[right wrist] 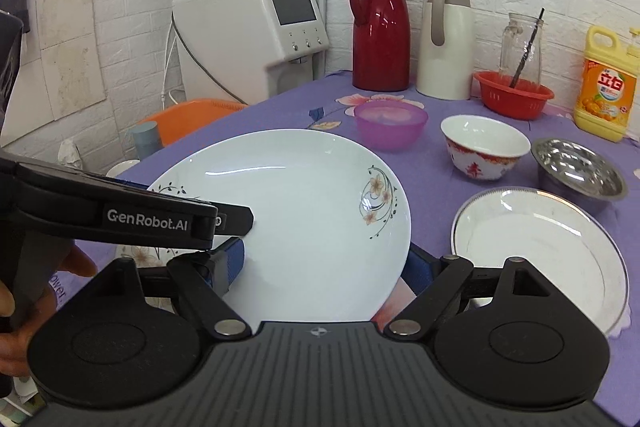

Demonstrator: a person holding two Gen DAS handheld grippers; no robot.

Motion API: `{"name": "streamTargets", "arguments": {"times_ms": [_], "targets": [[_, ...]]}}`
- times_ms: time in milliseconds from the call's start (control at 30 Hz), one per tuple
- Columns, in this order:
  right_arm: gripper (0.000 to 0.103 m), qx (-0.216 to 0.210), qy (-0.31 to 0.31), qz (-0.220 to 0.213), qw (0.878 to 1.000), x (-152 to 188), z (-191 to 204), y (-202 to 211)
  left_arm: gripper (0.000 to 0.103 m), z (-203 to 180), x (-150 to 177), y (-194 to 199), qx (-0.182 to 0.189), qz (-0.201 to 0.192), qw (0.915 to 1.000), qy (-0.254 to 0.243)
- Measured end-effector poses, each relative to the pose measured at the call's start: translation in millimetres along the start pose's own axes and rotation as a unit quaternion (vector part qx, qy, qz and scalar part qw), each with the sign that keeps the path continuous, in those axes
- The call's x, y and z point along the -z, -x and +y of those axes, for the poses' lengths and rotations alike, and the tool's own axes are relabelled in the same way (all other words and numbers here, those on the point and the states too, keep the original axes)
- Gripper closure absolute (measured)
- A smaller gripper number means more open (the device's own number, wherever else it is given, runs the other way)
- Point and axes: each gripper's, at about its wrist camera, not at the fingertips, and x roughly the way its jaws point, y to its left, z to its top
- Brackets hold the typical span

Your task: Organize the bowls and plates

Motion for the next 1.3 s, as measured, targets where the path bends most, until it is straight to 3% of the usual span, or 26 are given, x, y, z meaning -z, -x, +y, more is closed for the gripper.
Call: {"name": "streamTargets", "arguments": {"times_ms": [300,467,567,633,833,933,1033,1200,1300], "targets": [[0.0,-0.007,0.002,0.019,1.0,31.4,21.6,11.1,0.044,6.1,33.0,13.3,-0.015,0.001,0.9999,-0.005],[0.0,0.001,-0.005,0.014,1.0,36.1,20.7,9.6,0.042,11.5,40.4,5.2,0.006,0.01,0.9999,-0.003],[0.0,0.002,-0.008,0.023,1.0,38.2,18.0,6.4,0.04,8.4,39.6,7.6,0.003,-0.009,0.9998,-0.017],[0.0,0.005,-0.008,0.013,1.0,39.3,17.5,9.5,0.034,5.3,36.1,14.5,-0.004,-0.03,0.999,-0.033],[0.0,0.01,-0.044,-0.062,0.997,28.6,2.2,32.5,0.031,7.0,20.0,27.7,-0.011,-0.061,0.9975,-0.035],[0.0,0.036,-0.047,-0.086,0.994,20.1,-16.0,40.8,0.031,4.7,15.2,27.0,-0.005,-0.06,0.9977,-0.032],[0.0,0.09,-0.053,-0.099,0.99,11.6,-49.1,43.4,0.031,-3.9,9.4,21.1,0.014,-0.053,0.998,-0.03],[0.0,0.167,-0.093,-0.067,0.979,12.9,-117.9,35.4,0.031,-35.2,-8.5,6.3,0.073,-0.041,0.9957,-0.039],[0.0,0.186,-0.12,-0.038,0.974,20.6,-147.1,26.4,0.031,-63.9,-25.1,-8.8,0.121,-0.034,0.9908,-0.05]]}}
